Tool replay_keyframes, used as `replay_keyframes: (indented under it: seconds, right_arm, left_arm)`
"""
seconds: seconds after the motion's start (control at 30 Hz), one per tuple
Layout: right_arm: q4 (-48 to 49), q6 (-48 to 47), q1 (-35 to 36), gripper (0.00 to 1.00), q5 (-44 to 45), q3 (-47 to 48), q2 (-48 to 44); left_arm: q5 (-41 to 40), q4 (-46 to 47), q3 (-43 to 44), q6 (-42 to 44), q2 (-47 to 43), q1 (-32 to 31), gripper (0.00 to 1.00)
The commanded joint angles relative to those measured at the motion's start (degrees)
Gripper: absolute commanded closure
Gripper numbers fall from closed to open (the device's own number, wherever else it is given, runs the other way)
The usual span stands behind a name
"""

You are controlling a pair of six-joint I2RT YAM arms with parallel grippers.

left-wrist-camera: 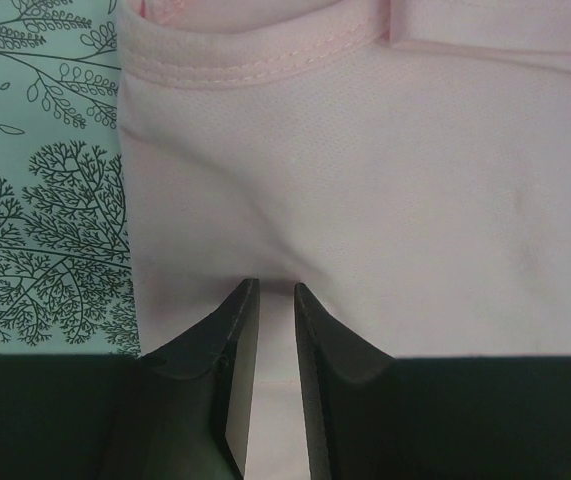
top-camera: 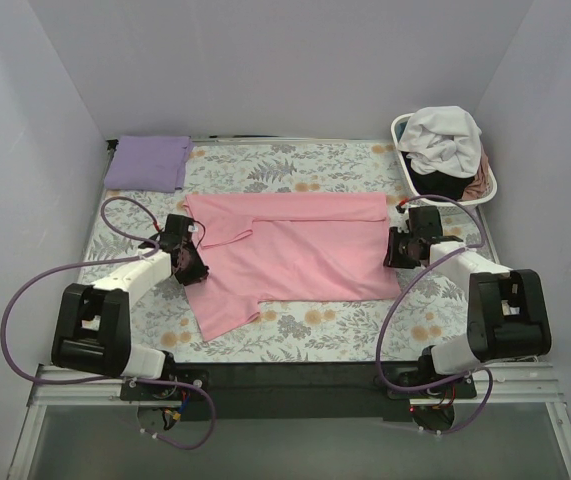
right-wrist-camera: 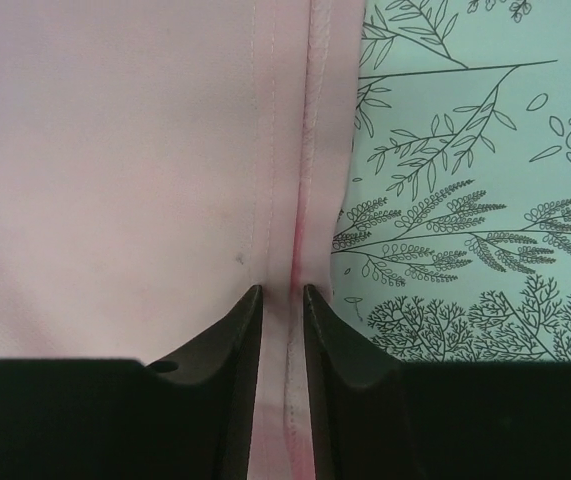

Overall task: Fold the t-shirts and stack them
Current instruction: Fold the tshirt

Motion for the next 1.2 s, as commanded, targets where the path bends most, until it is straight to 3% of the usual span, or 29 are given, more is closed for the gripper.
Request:
replay_keyframes:
  seconds: [0.0,0.13,0.27,0.57,0.77,1.0,1.07,1.1,1.17]
  right_arm:
    - [2.22,-0.23,0.07,0.71,0.34,1.04,1.04]
    - [2.04,-0.23,-0.02,0.90,0.69,0.78,0.34]
    - [1.43,-0.23,-0.02,0.99,2.18,1.21,-1.76]
    - [0.90,-0.40,-0.37,0.99,1.65,1.74,-2.12]
    - [-0.59,0.65,-2.65,0.99,10.09,2.53,-2.12]
    - [-1.30,-0.05,-3.10,0.99,8.78,5.70,0.95]
    - [-0.69,-0.40,-3.10,0.99,3.18,5.87,0.52]
    - [0.01,-0.40,-3.10,0.97,0.98,5.61,0.26]
    - [1.42,0.30,-3.10,0.84,-2.47,4.91,-0.79]
  left_arm:
    - [-2.32,0.15,0.09,0.63,0.52,0.26,0.80]
    - [-3.72,-0.81,0.36,0.90,1.40,0.18,0.81]
    - [-4.07,-0.99,0.45,0.81,1.49,0.26,0.83]
    - [-4.07,-1.08,0.71,0.81,2.46,0.35,0.83]
    - [-4.43,-1.17,0.89,0.72,2.54,0.44,0.83]
    - [-4.51,-1.43,0.98,0.81,2.63,0.70,0.84]
    - [-4.52,-1.43,1.06,0.72,2.46,0.70,0.84]
    - [-4.51,-1.43,1.06,0.72,2.46,0.70,0.84]
    - [-4.60,-1.34,1.06,0.81,2.37,0.70,0.84]
